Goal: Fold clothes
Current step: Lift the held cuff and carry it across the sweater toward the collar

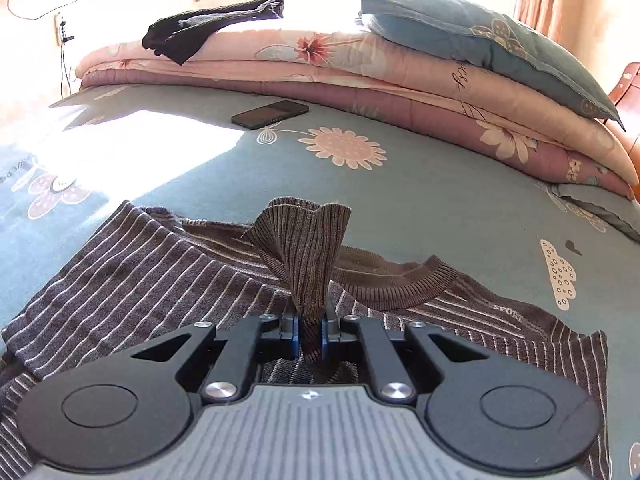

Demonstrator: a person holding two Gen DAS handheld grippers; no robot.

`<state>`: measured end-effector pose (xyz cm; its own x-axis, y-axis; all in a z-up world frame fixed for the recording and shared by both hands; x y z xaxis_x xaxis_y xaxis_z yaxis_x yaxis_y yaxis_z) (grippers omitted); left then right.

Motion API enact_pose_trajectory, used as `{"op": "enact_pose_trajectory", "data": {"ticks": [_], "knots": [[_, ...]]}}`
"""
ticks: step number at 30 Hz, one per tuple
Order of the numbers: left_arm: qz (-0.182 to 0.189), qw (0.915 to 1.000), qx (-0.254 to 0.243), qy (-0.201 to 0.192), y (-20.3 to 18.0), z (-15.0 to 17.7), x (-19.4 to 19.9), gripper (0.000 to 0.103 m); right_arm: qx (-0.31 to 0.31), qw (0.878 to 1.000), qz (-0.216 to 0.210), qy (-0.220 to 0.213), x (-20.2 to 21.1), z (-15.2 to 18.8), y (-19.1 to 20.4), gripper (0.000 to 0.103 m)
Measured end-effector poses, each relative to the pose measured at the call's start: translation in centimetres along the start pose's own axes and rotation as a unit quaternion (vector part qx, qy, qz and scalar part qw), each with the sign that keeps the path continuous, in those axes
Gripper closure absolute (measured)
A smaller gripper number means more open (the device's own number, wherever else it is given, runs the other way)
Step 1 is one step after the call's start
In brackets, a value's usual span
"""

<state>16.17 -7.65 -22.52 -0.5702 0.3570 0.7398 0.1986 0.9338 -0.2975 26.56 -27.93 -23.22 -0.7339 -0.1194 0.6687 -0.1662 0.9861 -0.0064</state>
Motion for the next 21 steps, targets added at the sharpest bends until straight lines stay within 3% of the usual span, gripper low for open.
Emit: {"op": "enact_pose_trajectory", "data": {"ticks": [13,21], "knots": [[-0.012,0.9998,0.016,-0.001,2.9,1.0,1.3,0.034,0.075,0.997,0.012,0.01,-1.4,1.6,5.7,0.092],[-0.014,0.9997,0.018,0.002,3.4,1.0,1.1,0.034,0.078,0.997,0.02,0.021,-2.3,2.2,7.4,0.092]]}}
Point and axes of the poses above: each gripper's, at about its wrist camera, not at the fingertips, and x roughly against the way its jaws point, y to its left, z to its underside, the point moved 5 cm from there along -x, roughly the way its jaws point, and after that the axes turned 9 degrees about -x, right-handed, at the moved point
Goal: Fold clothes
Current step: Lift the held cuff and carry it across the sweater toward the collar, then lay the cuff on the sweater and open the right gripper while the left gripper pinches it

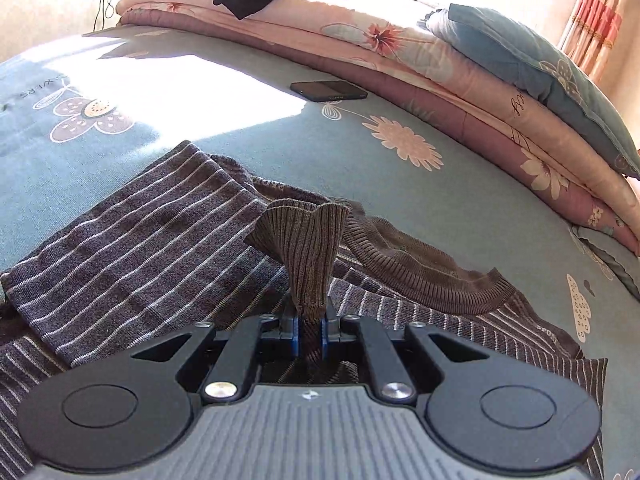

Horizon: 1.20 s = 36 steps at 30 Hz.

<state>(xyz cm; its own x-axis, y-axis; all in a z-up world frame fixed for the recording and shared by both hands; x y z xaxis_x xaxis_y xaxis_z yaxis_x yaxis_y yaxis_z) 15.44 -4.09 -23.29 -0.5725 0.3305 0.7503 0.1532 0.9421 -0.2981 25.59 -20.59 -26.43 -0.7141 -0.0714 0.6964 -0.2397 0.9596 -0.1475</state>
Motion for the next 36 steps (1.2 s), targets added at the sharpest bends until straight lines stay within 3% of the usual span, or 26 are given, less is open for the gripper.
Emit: {"op": "enact_pose_trajectory", "data": {"ticks": [3,5,6,10,15,19,22,25,29,33,35,36], "knots": [[0.0,1.0,-0.004,0.0,0.0,-0.1,-0.1,0.034,0.005,1.0,0.001,0.009,-0.6,0.2,0.7,0.091],[-0.001,1.0,-0.004,0.001,0.1,-0.1,-0.2,0.034,0.007,1.0,-0.002,0.017,-0.9,0.4,1.1,0.084],[-0.001,1.0,-0.003,0.001,0.1,-0.1,-0.2,0.034,0.006,1.0,-0.009,0.019,-0.9,0.5,1.3,0.077],[-0.004,1.0,0.0,-0.001,0.3,-0.3,0.2,0.034,0.013,0.998,-0.063,0.016,0.5,0.6,2.6,0.066],[0.004,1.0,-0.003,-0.001,-0.1,-0.7,0.5,0.034,-0.017,0.995,-0.095,0.025,2.3,1.4,0.8,0.064],[0.046,0.998,0.039,-0.017,-0.8,-1.8,-0.5,0.035,-0.069,0.994,-0.074,0.035,3.6,2.9,-3.8,0.061],[0.09,0.9918,0.081,-0.042,-2.0,-3.1,-2.8,0.036,-0.107,0.992,-0.05,0.046,4.3,4.5,-7.2,0.06],[0.119,0.986,0.115,-0.022,-3.4,-3.7,-6.9,0.037,-0.144,0.988,-0.023,0.053,4.7,6.3,-10.3,0.06],[0.124,0.972,0.199,0.012,-3.6,-3.1,-11.3,0.038,-0.197,0.979,0.004,0.06,5.6,8.3,-13.7,0.06],[0.11,0.9596,0.258,0.015,-3.0,-1.9,-13.4,0.04,-0.239,0.969,0.02,0.056,6.7,10.2,-16.7,0.06],[0.102,0.9578,0.269,0.005,-2.9,-1.9,-14.0,0.045,-0.261,0.963,0.02,0.06,7.1,11.3,-18.0,0.06],[0.095,0.9593,0.266,-0.001,-3.0,-2.1,-14.3,0.056,-0.269,0.961,0.02,0.063,7.2,11.8,-18.5,0.06]]}}
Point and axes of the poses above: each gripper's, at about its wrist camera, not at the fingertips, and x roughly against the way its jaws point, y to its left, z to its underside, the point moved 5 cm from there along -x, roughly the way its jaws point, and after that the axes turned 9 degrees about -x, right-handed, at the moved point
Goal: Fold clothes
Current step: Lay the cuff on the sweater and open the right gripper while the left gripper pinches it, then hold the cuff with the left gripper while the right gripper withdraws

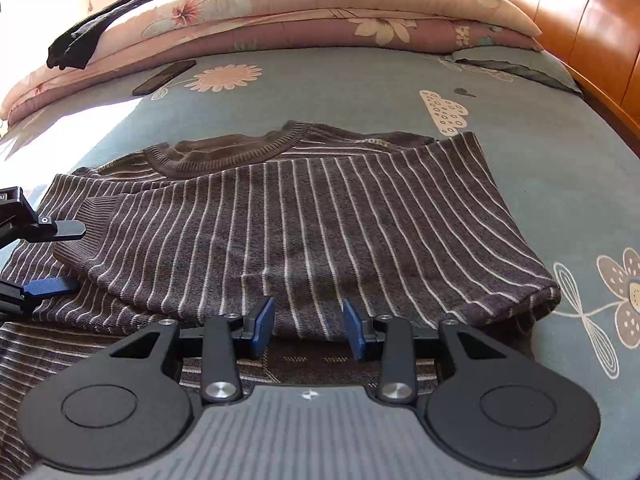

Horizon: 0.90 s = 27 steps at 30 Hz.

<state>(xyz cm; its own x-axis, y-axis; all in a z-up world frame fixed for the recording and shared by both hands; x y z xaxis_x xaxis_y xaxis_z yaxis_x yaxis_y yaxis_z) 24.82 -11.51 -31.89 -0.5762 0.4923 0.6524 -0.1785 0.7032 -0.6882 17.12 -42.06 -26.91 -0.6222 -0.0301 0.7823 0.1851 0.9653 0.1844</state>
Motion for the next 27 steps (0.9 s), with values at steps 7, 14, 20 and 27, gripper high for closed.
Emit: {"op": "enact_pose_trajectory", "data": {"ticks": [7,14,20,27], "knots": [[-0.073,0.9937,-0.085,-0.007,-2.1,-0.5,-1.2,0.1,-0.056,0.998,0.009,0.008,1.5,-0.2,-4.6,0.059],[-0.109,0.9873,-0.116,-0.005,-2.0,-1.4,-1.5,0.1,-0.03,0.995,0.098,0.004,2.4,-1.0,-11.3,0.052],[-0.132,0.9811,-0.142,-0.002,-2.7,-1.6,-1.6,0.1,0.069,0.992,0.11,0.007,-1.0,-1.1,-13.0,0.052],[-0.169,0.9721,-0.161,-0.017,-3.1,-1.6,-0.7,0.1,0.131,0.981,0.14,-0.032,-2.1,-2.6,-12.9,0.052]]}}
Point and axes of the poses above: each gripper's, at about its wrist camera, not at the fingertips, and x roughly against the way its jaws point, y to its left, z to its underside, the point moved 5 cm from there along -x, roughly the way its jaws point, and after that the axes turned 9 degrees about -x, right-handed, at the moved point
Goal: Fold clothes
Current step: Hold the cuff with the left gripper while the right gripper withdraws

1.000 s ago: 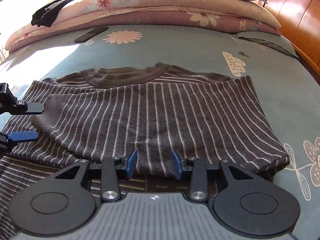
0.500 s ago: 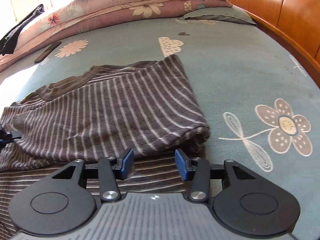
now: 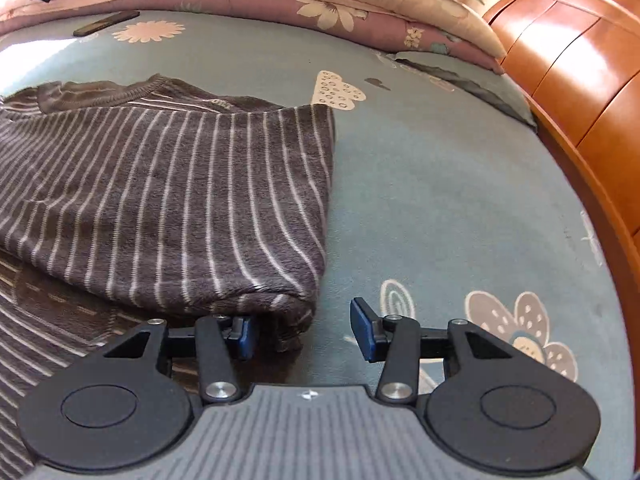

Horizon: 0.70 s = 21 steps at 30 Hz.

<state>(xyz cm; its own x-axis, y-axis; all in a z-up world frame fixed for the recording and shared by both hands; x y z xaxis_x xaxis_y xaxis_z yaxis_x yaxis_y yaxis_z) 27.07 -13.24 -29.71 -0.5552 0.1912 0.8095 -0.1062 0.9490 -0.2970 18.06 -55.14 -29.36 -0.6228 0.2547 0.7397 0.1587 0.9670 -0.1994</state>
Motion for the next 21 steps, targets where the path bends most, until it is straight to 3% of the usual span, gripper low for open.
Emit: {"op": "enact_pose_trajectory", "data": {"ticks": [3,7,9,12,17,19,21], "knots": [[-0.019,0.9998,-0.001,-0.008,0.4,0.0,0.6,0.1,-0.018,0.999,0.028,-0.005,-0.3,-0.4,-1.0,0.052],[-0.033,0.9991,0.024,-0.013,1.8,0.3,0.9,0.1,-0.003,1.0,0.012,0.012,0.0,0.5,-0.5,0.052],[-0.033,0.9994,0.009,-0.01,1.7,0.4,0.8,0.1,-0.008,1.0,0.0,0.009,0.4,0.6,-0.4,0.053],[-0.036,0.9991,-0.016,-0.014,1.3,0.2,1.0,0.1,-0.015,1.0,-0.013,0.009,0.6,0.6,-0.3,0.073],[-0.035,0.999,-0.015,-0.025,1.2,-0.6,1.3,0.1,0.007,1.0,-0.016,-0.017,1.1,0.5,0.5,0.074],[-0.048,0.9983,-0.017,-0.027,1.4,-0.5,1.2,0.1,0.01,1.0,-0.011,-0.01,0.7,0.7,0.5,0.088],[-0.051,0.9983,-0.005,-0.027,1.8,-0.1,1.2,0.1,-0.004,1.0,-0.003,0.002,0.4,0.8,0.2,0.088]]}}
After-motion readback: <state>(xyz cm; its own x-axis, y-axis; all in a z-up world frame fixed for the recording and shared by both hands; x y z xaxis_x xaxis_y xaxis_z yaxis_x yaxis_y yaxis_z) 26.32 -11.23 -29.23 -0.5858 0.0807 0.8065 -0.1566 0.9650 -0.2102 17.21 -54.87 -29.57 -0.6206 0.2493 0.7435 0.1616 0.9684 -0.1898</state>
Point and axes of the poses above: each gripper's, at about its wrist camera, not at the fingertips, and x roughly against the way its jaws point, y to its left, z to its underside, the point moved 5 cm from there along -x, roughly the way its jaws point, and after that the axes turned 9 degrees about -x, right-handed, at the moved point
